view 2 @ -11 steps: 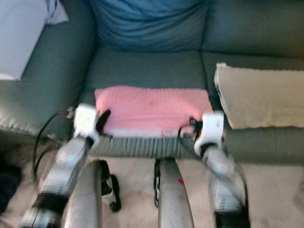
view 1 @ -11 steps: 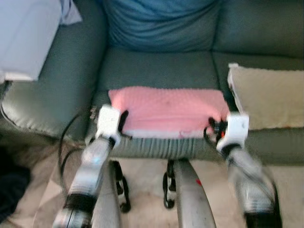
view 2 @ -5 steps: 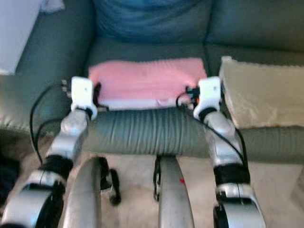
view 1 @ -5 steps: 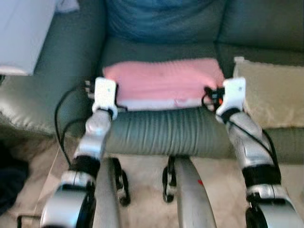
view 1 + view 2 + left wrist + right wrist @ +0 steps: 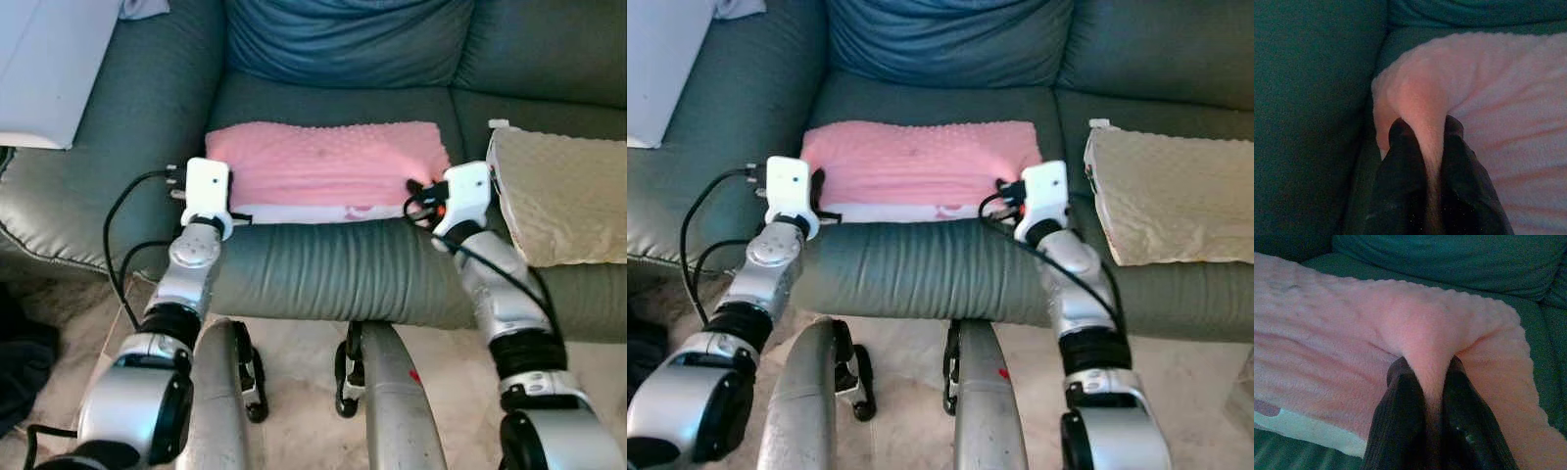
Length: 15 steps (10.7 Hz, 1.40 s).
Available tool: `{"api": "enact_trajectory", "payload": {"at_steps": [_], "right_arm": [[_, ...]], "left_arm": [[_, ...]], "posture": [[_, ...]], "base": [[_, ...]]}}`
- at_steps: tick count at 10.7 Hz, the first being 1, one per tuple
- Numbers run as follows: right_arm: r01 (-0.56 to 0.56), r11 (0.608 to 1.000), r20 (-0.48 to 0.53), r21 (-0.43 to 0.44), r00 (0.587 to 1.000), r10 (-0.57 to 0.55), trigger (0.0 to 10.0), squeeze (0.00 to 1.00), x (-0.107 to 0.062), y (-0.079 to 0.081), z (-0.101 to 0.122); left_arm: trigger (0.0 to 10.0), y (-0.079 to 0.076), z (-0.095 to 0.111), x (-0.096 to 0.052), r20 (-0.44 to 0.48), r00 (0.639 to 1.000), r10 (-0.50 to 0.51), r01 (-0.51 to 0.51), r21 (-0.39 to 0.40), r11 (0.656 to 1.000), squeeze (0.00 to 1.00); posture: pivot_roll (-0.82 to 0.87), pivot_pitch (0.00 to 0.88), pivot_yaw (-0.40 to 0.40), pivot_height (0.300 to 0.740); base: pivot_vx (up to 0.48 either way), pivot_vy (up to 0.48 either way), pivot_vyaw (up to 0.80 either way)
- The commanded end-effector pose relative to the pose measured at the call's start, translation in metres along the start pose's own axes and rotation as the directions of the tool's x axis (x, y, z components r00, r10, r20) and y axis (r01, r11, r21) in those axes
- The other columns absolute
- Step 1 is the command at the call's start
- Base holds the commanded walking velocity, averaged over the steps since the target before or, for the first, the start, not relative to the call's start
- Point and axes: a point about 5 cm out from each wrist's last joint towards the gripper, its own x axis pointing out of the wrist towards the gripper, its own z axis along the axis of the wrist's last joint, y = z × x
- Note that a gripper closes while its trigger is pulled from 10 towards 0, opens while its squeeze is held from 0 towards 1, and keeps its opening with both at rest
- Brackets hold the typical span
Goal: Move the pillow to the sofa
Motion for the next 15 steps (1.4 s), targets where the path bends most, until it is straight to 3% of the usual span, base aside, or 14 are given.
{"api": "enact_trajectory", "payload": {"at_steps": [1, 2, 3, 4, 5, 6, 14, 15], "right_arm": [[0.038, 0.999, -0.028, -0.001, 0.999, -0.038, 10.0, 0.00, -0.008, -0.007, -0.011], [0.037, 0.999, -0.027, 0.006, 0.999, -0.036, 10.0, 0.30, -0.008, -0.006, -0.012], [0.043, 0.999, -0.028, 0.005, 0.999, -0.043, 10.0, 1.00, -0.008, -0.005, -0.014], [0.049, 0.999, -0.029, 0.004, 0.998, -0.049, 10.0, 1.00, -0.008, -0.006, -0.016], [0.051, 0.999, -0.029, 0.003, 0.998, -0.051, 10.0, 1.00, -0.008, -0.006, -0.016], [0.065, 0.998, -0.031, -0.006, 0.997, -0.065, 10.0, 1.00, -0.009, -0.010, -0.017], [0.084, 0.996, -0.021, -0.010, 0.996, -0.084, 10.0, 1.00, -0.019, 0.002, -0.024], [0.102, 0.995, -0.035, 0.004, 0.994, -0.101, 10.0, 1.00, -0.024, 0.005, -0.029]], "left_arm": [[10.0, 0.020, -0.016, -0.005, -0.071, 0.996, 0.055, -0.058, -0.040, 0.998, 0.00], [10.0, 0.020, -0.017, -0.005, -0.070, 0.996, 0.054, -0.057, -0.043, 0.997, 0.00], [10.0, 0.020, -0.017, -0.004, -0.074, 0.996, 0.051, -0.054, -0.049, 0.997, 0.25], [10.0, 0.018, -0.019, -0.004, -0.081, 0.996, 0.042, -0.047, -0.054, 0.997, 0.70], [10.0, 0.017, -0.019, -0.004, -0.082, 0.996, 0.041, -0.046, -0.058, 0.997, 0.81], [10.0, 0.017, -0.021, -0.004, -0.088, 0.995, 0.039, -0.045, -0.064, 0.997, 1.00], [10.0, 0.025, -0.031, -0.009, -0.125, 0.992, 0.024, -0.028, -0.030, 0.999, 1.00], [10.0, 0.027, -0.034, -0.011, -0.126, 0.992, -0.006, 0.013, 0.053, 0.999, 1.00]], "posture": [[-0.06, 0.389, -0.039, 0.635], [-0.06, 0.388, -0.042, 0.635], [-0.06, 0.388, -0.044, 0.635], [-0.06, 0.386, -0.046, 0.635], [-0.06, 0.386, -0.046, 0.635], [-0.06, 0.386, -0.047, 0.635], [-0.07, 0.381, -0.054, 0.635], [-0.07, 0.376, -0.054, 0.635]], "base": [[0.000, 0.000, 0.00], [0.000, 0.000, 0.00], [0.000, 0.000, 0.00], [0.000, 0.000, 0.00], [0.000, 0.000, 0.00], [0.000, 0.000, 0.00], [0.000, 0.000, 0.00], [0.000, 0.000, 0.00]]}}
